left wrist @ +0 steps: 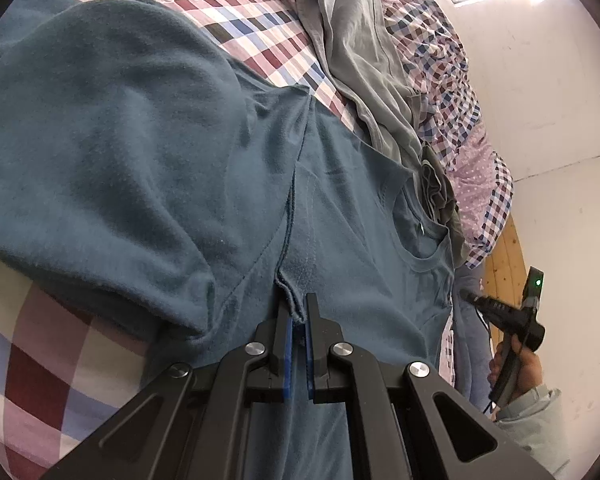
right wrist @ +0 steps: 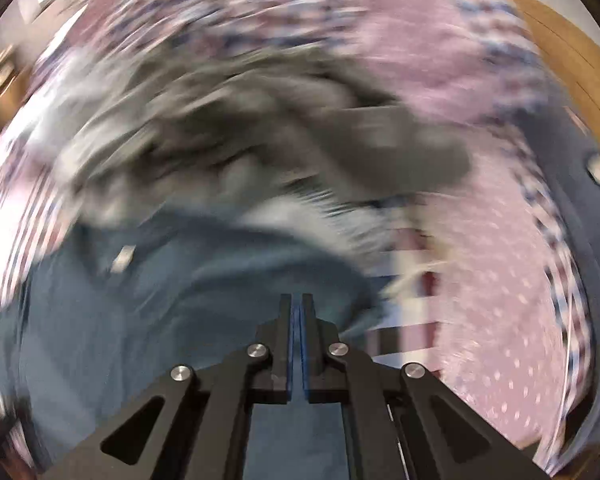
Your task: Fold clothes
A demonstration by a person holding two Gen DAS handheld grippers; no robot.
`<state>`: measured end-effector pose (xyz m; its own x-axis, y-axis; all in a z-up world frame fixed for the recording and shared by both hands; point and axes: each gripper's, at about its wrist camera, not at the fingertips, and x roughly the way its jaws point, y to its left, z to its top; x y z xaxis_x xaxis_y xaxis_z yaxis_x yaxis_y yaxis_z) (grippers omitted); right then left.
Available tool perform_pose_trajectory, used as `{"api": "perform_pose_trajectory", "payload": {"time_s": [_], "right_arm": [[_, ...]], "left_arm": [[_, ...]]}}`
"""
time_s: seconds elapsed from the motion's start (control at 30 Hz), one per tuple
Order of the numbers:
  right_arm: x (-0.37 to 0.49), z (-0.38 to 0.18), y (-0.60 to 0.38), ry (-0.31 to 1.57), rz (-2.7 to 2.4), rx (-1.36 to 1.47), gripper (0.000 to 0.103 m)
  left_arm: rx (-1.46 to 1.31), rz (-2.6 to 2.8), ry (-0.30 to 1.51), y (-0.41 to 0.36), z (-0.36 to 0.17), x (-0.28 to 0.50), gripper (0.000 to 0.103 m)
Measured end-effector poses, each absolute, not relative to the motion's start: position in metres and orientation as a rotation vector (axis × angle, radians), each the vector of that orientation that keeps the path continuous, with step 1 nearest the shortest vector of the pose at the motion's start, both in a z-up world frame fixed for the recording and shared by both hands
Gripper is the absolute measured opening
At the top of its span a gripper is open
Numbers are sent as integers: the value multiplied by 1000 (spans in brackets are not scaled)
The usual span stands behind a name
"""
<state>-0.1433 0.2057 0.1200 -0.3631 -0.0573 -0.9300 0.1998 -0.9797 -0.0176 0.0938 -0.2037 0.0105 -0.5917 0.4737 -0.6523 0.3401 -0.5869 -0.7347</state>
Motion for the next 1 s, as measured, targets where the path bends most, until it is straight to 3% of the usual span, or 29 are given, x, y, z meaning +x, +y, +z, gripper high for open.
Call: {"api": "perform_pose_trajectory", "payload": {"time_s": [0.03, 0.1, 0.23, 0.37, 0.47, 0.53, 0.57, 0.6, 0.63, 1.0], "right_arm": [[-139, 114, 198, 245, -2404, 1712, 10], [-131, 103, 183, 348, -2280, 1782, 43], [-132, 89, 191, 263, -2342, 1941, 46], [-132, 85, 193, 350, -2490, 1939, 46], [-136, 87, 205, 303, -2578, 1923, 46], [-137, 86, 212, 259, -2612, 1918, 45], [-137, 84, 215, 228, -2598, 1915, 30], [-136, 82, 216, 192, -2582, 1903, 5], [-136, 80, 217, 157, -2568, 1890, 2], [-130, 120, 227, 195, -2758, 1645, 0]], "left_arm": [[-1376, 2352, -1382, -204, 10, 94, 4], [-1377, 2355, -1380, -203, 11, 93, 4], [-1379, 2356, -1387, -203, 11, 93, 4], [-1378, 2348, -1394, -204, 11, 94, 4], [-1377, 2339, -1400, -205, 11, 94, 4], [-1378, 2334, -1406, -206, 11, 94, 4], [-1379, 2333, -1407, -205, 11, 94, 4], [-1379, 2333, -1408, -205, 11, 94, 4], [-1379, 2333, -1408, -205, 11, 94, 4], [-1382, 2347, -1393, -204, 11, 94, 4]]}}
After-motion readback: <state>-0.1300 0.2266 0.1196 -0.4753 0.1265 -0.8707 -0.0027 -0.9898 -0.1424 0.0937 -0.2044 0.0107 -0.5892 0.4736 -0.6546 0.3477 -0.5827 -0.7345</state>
